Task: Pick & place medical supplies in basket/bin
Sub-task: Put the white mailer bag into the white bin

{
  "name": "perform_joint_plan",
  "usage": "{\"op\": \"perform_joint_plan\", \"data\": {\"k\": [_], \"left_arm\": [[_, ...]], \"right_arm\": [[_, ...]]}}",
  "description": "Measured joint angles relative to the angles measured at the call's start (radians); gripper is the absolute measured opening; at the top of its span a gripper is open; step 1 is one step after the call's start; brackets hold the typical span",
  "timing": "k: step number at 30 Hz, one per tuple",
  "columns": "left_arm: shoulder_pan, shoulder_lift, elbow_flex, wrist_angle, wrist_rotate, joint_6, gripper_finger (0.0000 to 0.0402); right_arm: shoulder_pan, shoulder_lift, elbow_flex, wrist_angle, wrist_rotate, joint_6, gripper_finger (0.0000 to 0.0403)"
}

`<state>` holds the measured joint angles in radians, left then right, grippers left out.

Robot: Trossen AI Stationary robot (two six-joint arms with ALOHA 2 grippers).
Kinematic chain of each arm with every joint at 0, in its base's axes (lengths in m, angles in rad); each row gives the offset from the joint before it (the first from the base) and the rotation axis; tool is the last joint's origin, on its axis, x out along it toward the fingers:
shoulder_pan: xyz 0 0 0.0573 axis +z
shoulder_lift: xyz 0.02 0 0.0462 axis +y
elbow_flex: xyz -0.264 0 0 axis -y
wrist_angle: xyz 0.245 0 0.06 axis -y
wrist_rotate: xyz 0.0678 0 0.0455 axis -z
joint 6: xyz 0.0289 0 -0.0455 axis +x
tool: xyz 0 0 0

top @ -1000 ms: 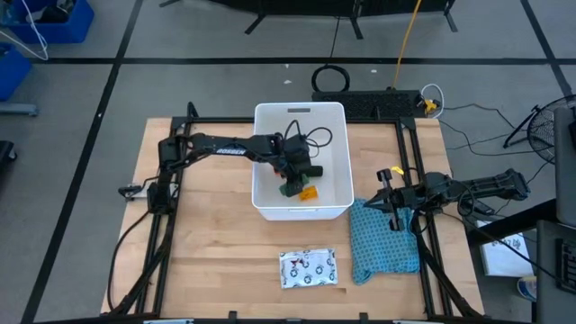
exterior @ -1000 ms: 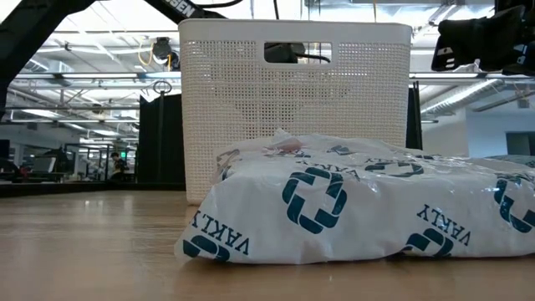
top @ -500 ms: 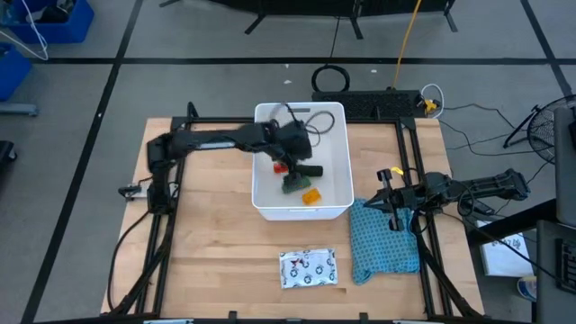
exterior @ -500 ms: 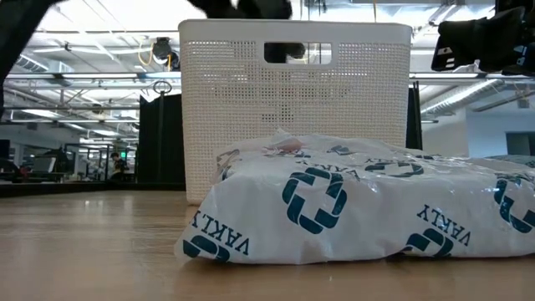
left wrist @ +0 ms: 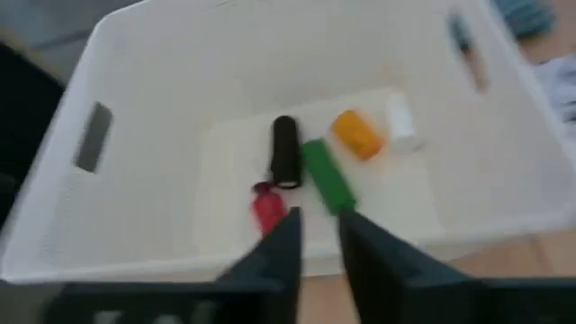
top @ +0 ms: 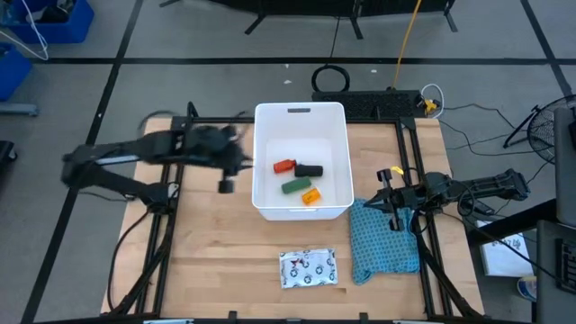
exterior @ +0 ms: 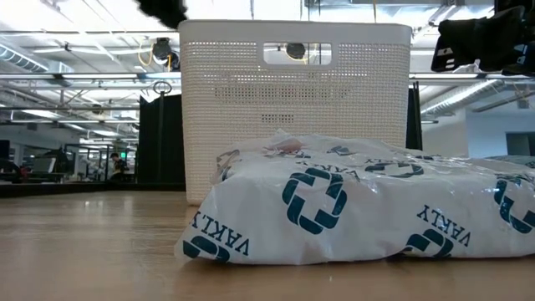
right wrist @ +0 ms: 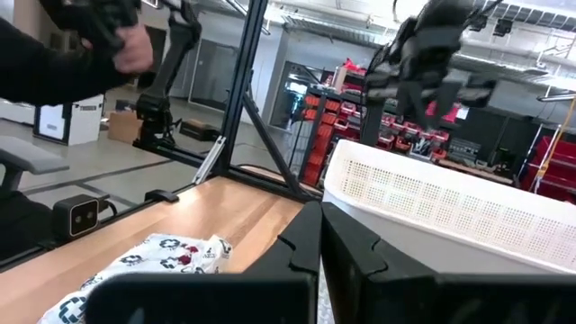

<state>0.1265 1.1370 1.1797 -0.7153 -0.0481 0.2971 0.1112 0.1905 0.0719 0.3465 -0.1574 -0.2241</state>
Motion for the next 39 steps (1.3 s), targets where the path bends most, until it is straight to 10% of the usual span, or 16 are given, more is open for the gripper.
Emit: {"op": "perform_joint_plan", "data": {"k": [7,15,31,39], "left_arm": [[-0.008,-0.398,-0.559,0.580,0.138,-0.103,0.0006],[-0.092,-0.658,-0.923,0.986,0.021,-0.020,0.0002],[-0.083,-0.744,-1.170,1.200,-0.052,-0.066,0.0004],[-0.081,-0.744,-1.170,1.199,-0.111,-0.068,0.0035]], "right_arm": [[0.000,0.000,0.000,0.007,0.000,0.003,0.0000],[0.000,0.000,-0.001,0.033,-0.002,0.039,0.0000],[0.000,0.000,-0.035,0.099,0.004,0.042,0.0000],[0.033,0.186,0.355,-0.203,0.084,-0.002,0.0000]]}}
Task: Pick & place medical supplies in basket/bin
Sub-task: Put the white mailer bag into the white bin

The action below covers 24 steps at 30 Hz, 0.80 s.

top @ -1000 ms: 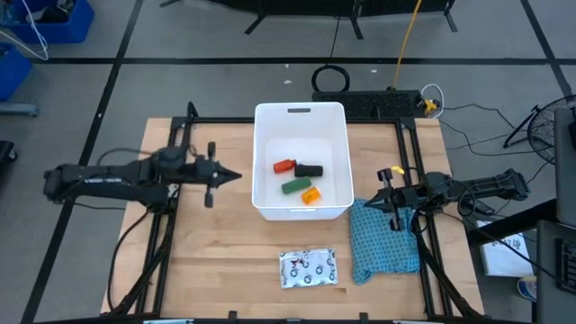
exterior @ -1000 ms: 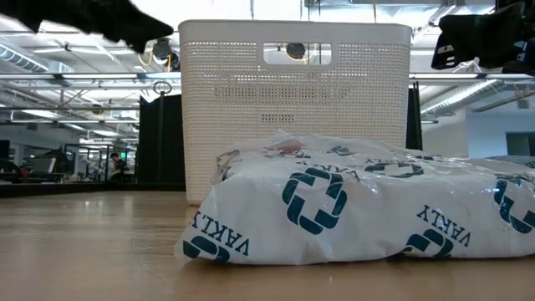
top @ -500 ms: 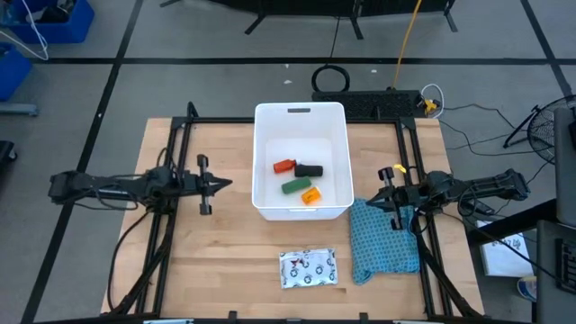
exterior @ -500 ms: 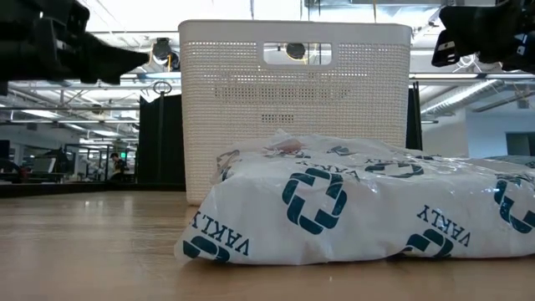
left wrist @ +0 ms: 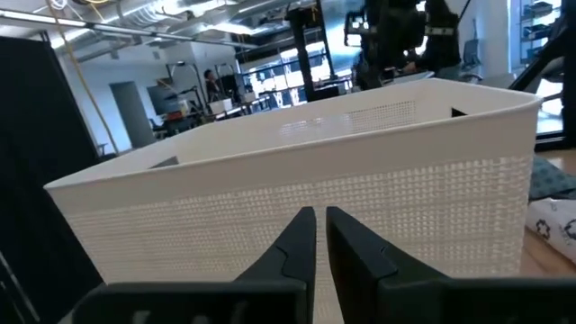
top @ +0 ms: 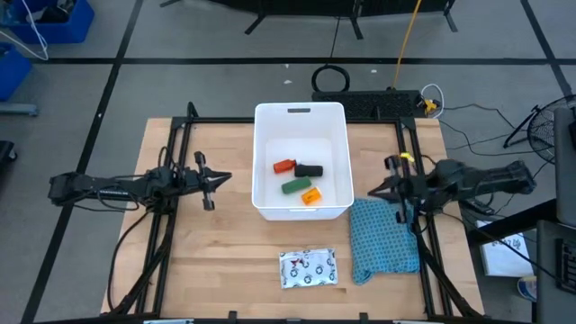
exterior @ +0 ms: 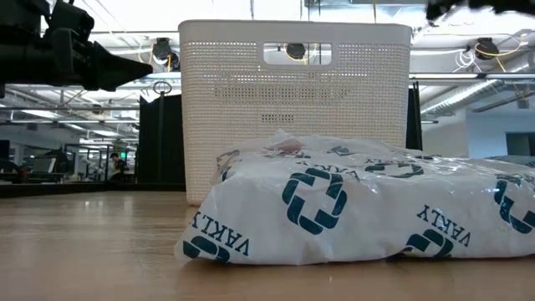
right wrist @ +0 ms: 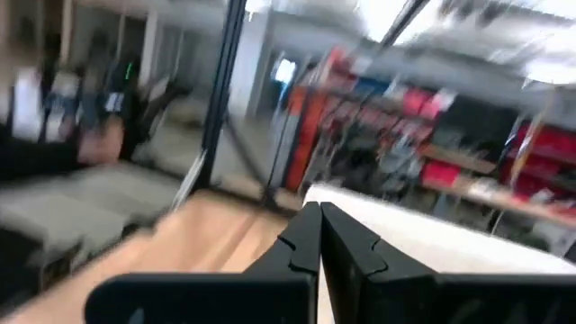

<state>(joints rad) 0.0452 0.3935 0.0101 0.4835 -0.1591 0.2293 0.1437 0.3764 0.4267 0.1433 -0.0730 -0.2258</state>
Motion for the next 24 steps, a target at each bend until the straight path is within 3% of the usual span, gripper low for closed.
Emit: {"op": "perform_joint_plan", "data": {"k": [4,9,13,20,24], "left_arm": [[0.000,0.000,0.000,0.000,0.009,-0.002,0.0033],[0.000,0.000,0.000,0.001,0.004,-0.023,0.0021],[0.000,0.000,0.000,0.000,0.004,-0.049,0.0005],[0.000,0.000,0.000,-0.002,0.009,-0.115,0.0020],[0.000,0.000,0.000,-0.002,0.009,-0.190,0.0035]], "right_arm": [[0.073,0.267,0.253,-0.133,0.035,-0.070,0.0000],[0.189,0.591,0.546,-0.392,0.320,-0.052,0.0016],[0.273,0.822,0.701,-0.519,0.397,0.029,0.0065],[0.409,1.099,0.811,-0.470,0.458,0.094,0.0170],[0.467,1.201,0.816,-0.394,0.565,0.122,0.0206]]}}
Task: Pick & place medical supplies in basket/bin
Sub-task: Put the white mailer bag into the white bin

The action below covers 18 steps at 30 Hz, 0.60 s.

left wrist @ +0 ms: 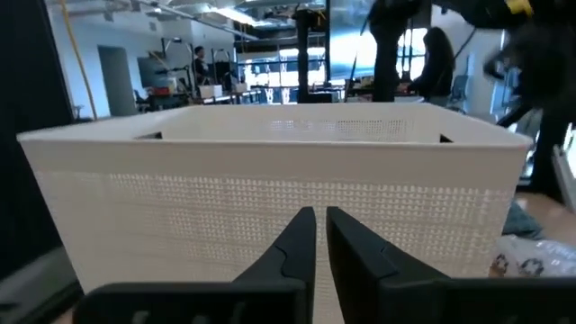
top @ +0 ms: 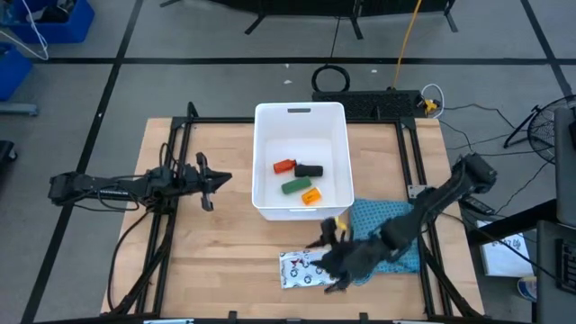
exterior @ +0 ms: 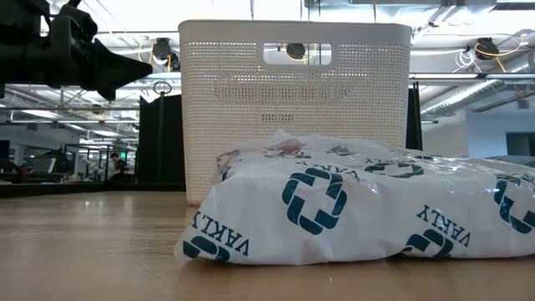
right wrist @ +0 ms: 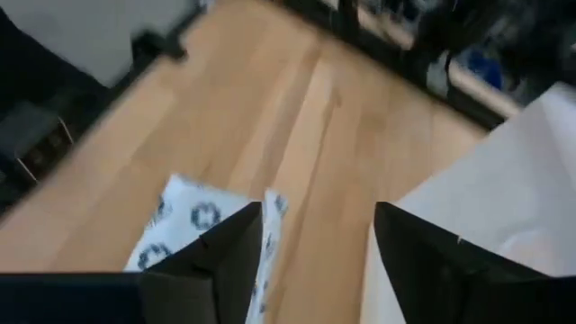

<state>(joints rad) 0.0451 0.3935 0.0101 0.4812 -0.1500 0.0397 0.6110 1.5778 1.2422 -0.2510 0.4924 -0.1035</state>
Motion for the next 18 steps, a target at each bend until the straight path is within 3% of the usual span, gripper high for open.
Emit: {"op": "perform_joint_plan", "data": {"k": [9,18], "left_arm": [[0.000,0.000,0.000,-0.028,-0.008,-0.082,0.0041],[0.000,0.000,0.000,-0.052,0.066,-0.179,0.0032]], "right_arm": [[0.029,0.184,-0.002,-0.011,0.029,0.206,0.0219],[-0.003,0.251,-0.002,-0.016,-0.001,0.274,0.0218]]}}
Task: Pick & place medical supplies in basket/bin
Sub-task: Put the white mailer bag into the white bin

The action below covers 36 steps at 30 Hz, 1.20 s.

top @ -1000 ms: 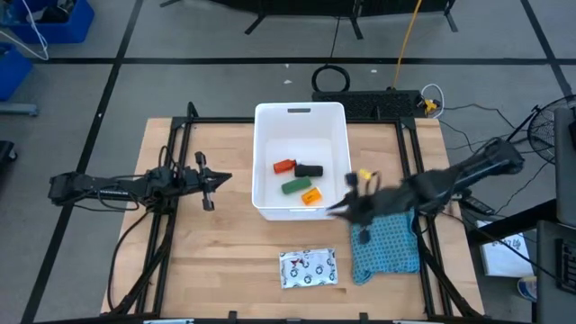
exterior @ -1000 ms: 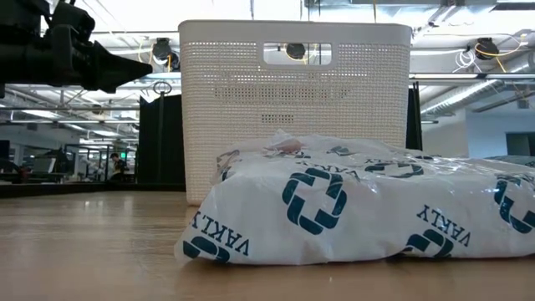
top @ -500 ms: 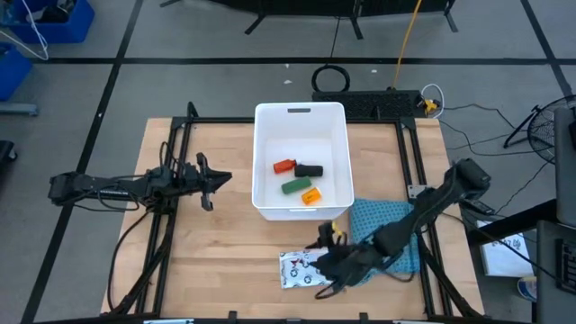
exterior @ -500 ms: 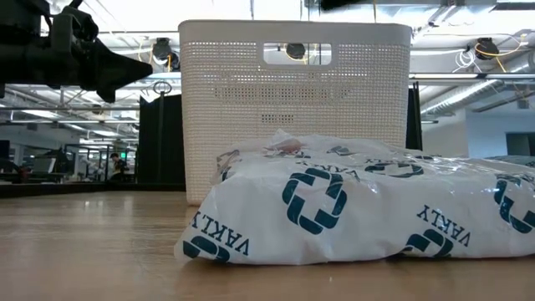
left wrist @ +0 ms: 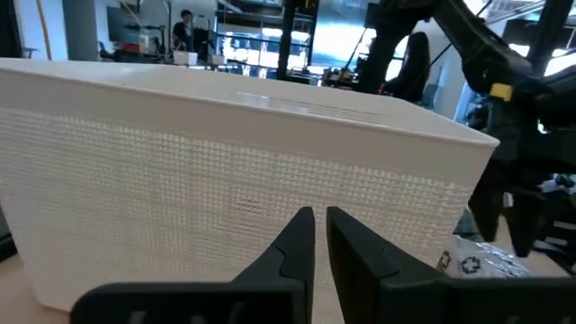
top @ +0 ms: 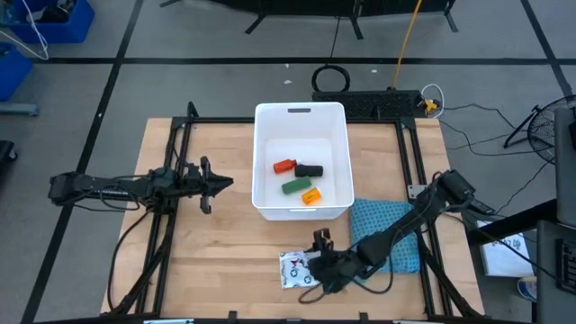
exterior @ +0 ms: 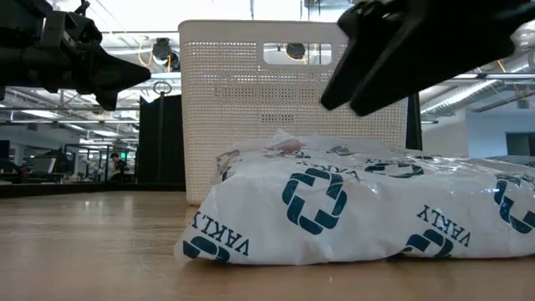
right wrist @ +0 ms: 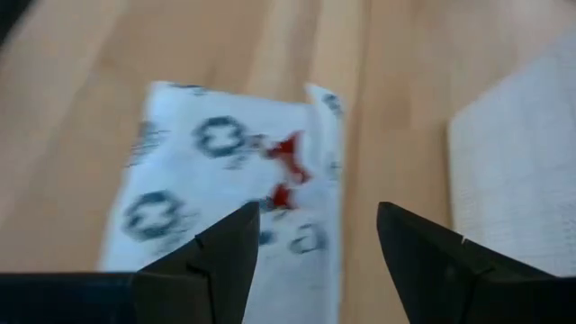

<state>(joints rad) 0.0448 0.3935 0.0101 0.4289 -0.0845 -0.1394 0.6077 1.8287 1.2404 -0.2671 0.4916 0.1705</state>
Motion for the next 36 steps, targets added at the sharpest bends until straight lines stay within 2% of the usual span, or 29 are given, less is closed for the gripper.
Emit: {"op": "perform_joint_plan", "data": {"k": [4,9,12,16,20,25,26,30,36], "left_arm": [[0.000,0.000,0.000,0.000,-0.002,0.010,0.0037],[0.000,0.000,0.000,0.000,-0.003,0.056,0.0029],[0.000,0.000,0.000,0.000,-0.003,0.063,0.0022],[0.000,0.000,0.000,0.001,-0.003,0.066,0.0010],[0.000,0.000,0.000,0.002,-0.003,0.066,0.0003],[0.000,0.000,0.000,0.002,-0.003,0.065,0.0021],[0.000,0.000,0.000,0.002,-0.004,0.062,0.0025],[0.000,0.000,0.000,0.002,-0.003,0.052,0.0035],[0.000,0.000,0.001,0.002,-0.003,0.052,0.0035]], "right_arm": [[-0.035,0.002,-0.015,0.016,-0.006,0.002,0.0209],[-0.084,0.003,-0.063,0.031,-0.098,0.035,0.0197],[-0.105,-0.001,-0.105,0.104,-0.175,0.054,0.0191],[-0.111,-0.001,-0.146,0.187,-0.205,0.056,0.0180],[-0.111,-0.001,-0.152,0.192,-0.204,0.055,0.0135],[-0.111,-0.027,-0.156,0.177,-0.213,0.063,0.0024],[-0.111,-0.036,-0.156,0.176,-0.212,0.060,0.0012],[-0.105,-0.105,-0.156,0.181,-0.209,0.027,0.0005],[-0.046,-0.277,-0.156,0.181,-0.235,-0.122,0.0001]]}}
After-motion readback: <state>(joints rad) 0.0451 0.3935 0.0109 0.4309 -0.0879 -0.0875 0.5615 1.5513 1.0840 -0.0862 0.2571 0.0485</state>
